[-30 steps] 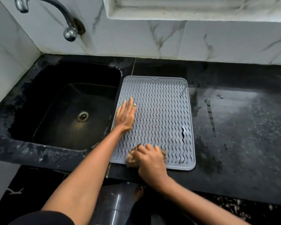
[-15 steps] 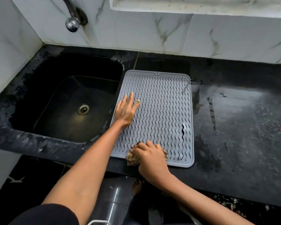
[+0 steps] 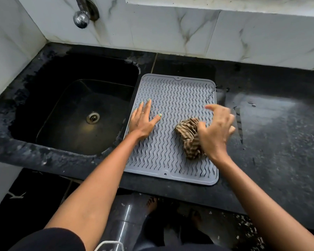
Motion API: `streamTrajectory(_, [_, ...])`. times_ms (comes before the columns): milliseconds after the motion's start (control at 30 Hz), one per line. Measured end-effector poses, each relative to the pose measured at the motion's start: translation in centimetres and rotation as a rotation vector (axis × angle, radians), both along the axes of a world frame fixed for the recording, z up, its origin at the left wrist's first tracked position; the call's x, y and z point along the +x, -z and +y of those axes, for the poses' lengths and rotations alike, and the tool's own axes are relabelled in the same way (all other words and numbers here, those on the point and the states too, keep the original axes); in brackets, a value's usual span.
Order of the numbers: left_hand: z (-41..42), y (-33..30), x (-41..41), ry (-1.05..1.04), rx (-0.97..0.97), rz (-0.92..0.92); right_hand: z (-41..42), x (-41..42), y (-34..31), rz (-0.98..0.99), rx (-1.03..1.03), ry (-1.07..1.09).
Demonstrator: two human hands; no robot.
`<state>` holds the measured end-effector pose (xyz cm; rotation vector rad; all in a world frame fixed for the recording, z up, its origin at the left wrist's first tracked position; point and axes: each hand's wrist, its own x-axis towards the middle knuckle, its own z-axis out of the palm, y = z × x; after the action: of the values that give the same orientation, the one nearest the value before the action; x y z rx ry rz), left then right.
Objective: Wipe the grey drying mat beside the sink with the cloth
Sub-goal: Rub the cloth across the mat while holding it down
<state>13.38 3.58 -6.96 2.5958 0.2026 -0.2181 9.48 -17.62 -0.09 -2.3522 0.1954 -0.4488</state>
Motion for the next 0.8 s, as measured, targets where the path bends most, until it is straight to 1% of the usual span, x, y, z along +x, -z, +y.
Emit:
streamTrajectory(67, [-0.2, 0.2, 0.0, 0.009, 0.024, -0.034, 0.5, -0.6, 1.2, 0.041, -0.139, -0.149])
streamTrajectory(167, [-0.5, 0.4, 0.0, 0.013, -0.029, -0.099, 0.2, -1.5, 3.6, 0.319, -0.432, -0.376])
streamTrajectory(200, [-0.6, 0.4, 0.0, 0.007, -0.033, -0.118, 0.1, -1.8, 4.3, 0.389, -0.491, -0.428])
streamTrajectory(233, [-0.6, 0.4, 0.0, -0.002, -0.018, -0.145, -0.1, -2.0, 4.8, 0.419, -0.510, -0.454])
streamTrajectory(333, [-0.5, 0.0, 0.6, -0.076, 0.053, -0.301, 0.3, -1.8, 5.1, 0.396, -0.502, -0.452])
streamTrajectory(400, [-0.3, -0.8, 1.6, -0.125, 0.048, -0.384, 0.6, -1.5, 4.5, 0.344, -0.528, -0.444])
streamTrajectory(467, [0.3, -1.6, 3.2, -0.130, 0.024, -0.415, 0.4, -0.5, 3.5, 0.290, -0.464, -0.411])
streamTrajectory(500, [0.6, -2.1, 4.3, -0.133, 0.005, -0.411, 0.2, 0.3, 2.7, 0.300, -0.365, -0.368])
streamTrajectory(567, [1.5, -3.2, 7.0, -0.156, -0.044, -0.371, 0.0, 2.4, 0.6, 0.359, -0.066, -0.257])
streamTrajectory(600, [1.9, -3.6, 8.6, -0.177, -0.085, -0.324, 0.2, 3.6, -0.3, 0.357, 0.088, -0.211])
streamTrajectory(633, [2.3, -4.1, 10.2, -0.201, -0.142, -0.255, 0.5, 4.7, -1.2, 0.332, 0.184, -0.187])
streamTrajectory(700, [2.8, -4.8, 13.5, -0.225, -0.249, -0.103, 2.0, 7.0, -2.4, 0.272, 0.248, -0.197])
streamTrajectory(800, [3.5, -5.3, 17.2, -0.221, -0.275, 0.022, 5.2, 10.5, -2.9, 0.261, 0.234, -0.308])
